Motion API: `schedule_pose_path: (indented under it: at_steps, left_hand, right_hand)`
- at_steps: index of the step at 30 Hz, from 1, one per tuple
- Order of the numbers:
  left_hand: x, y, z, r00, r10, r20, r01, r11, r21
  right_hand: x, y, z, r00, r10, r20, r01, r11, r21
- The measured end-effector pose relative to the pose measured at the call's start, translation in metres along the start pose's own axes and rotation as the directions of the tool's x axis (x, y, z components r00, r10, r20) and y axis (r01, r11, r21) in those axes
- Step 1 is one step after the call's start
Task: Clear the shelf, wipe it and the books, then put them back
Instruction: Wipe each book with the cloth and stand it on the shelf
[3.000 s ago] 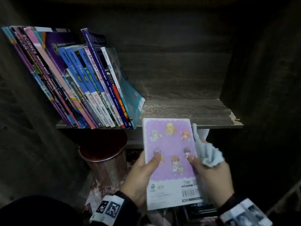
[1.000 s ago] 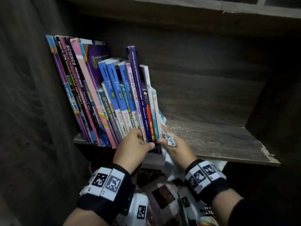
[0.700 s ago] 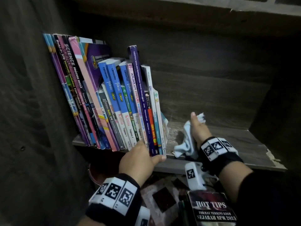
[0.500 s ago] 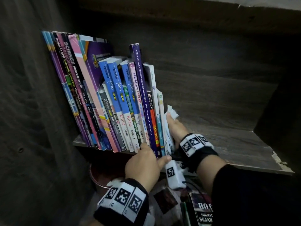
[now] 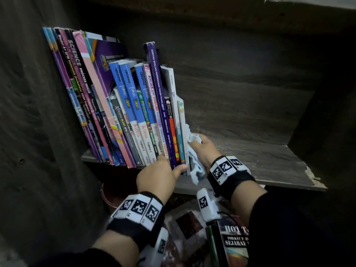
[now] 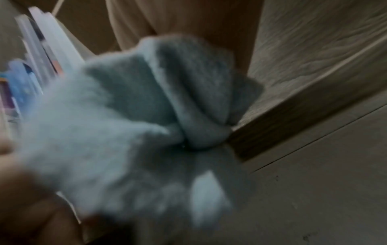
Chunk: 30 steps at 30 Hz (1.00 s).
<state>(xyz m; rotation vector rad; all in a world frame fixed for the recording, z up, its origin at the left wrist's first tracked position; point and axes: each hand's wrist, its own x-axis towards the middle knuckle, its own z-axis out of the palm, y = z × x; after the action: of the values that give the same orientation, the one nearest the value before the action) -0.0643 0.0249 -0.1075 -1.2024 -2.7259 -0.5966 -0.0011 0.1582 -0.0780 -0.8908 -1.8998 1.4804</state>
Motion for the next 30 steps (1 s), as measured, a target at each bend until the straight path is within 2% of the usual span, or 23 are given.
schedule_pose_path:
  at_steps: [5, 7, 10, 13, 17, 19, 22, 24, 27, 30]
  left_hand:
    - [-0.007, -0.007, 0.017, 0.983, -0.025, 0.184, 0.030, 0.999, -0.026]
    - [-0.015, -0.005, 0.029, 0.965, -0.004, 0.261, 0.010, 1.000, -0.025]
    - [-0.029, 0.003, 0.057, 0.923, 0.044, 0.381, -0.052, 0.999, 0.012]
    - [-0.045, 0.015, 0.094, 0.862, 0.064, 0.502, -0.067, 0.998, -0.012]
    - [-0.074, 0.035, 0.141, 0.780, 0.108, 0.616, -0.076, 0.994, -0.078]
    - [-0.088, 0.044, 0.161, 0.729, 0.114, 0.675, -0.020, 0.989, -0.146]
    - [-0.106, 0.057, 0.186, 0.682, 0.125, 0.721, 0.070, 0.970, -0.234]
    - [-0.117, 0.065, 0.203, 0.632, 0.135, 0.763, 0.129, 0.953, -0.275]
    - [-0.135, 0.075, 0.227, 0.606, 0.196, 0.771, 0.172, 0.914, -0.367]
    - [-0.154, 0.085, 0.235, 0.580, 0.231, 0.781, 0.332, 0.808, -0.486]
  right_hand:
    - [-0.048, 0.014, -0.053, 0.994, 0.071, 0.086, -0.065, 0.995, -0.081]
    - [-0.070, 0.028, -0.082, 0.984, 0.109, 0.144, -0.091, 0.988, -0.128]
    - [-0.097, 0.068, -0.127, 0.964, 0.218, 0.149, -0.182, 0.957, -0.225]
    - [-0.121, 0.114, -0.158, 0.948, 0.312, 0.061, -0.290, 0.927, -0.240]
    - [-0.145, 0.186, -0.178, 0.901, 0.379, -0.210, -0.420, 0.882, -0.212]
    - [-0.150, 0.223, -0.181, 0.864, 0.401, -0.306, -0.487, 0.819, -0.302]
    - [-0.155, 0.256, -0.180, 0.824, 0.458, -0.333, -0.566, 0.696, -0.442]
    - [-0.158, 0.270, -0.179, 0.809, 0.489, -0.326, -0.587, 0.666, -0.460]
    - [-0.165, 0.293, -0.175, 0.801, 0.497, -0.334, -0.598, 0.625, -0.502]
    - [-0.169, 0.316, -0.173, 0.787, 0.530, -0.317, -0.590, 0.494, -0.639]
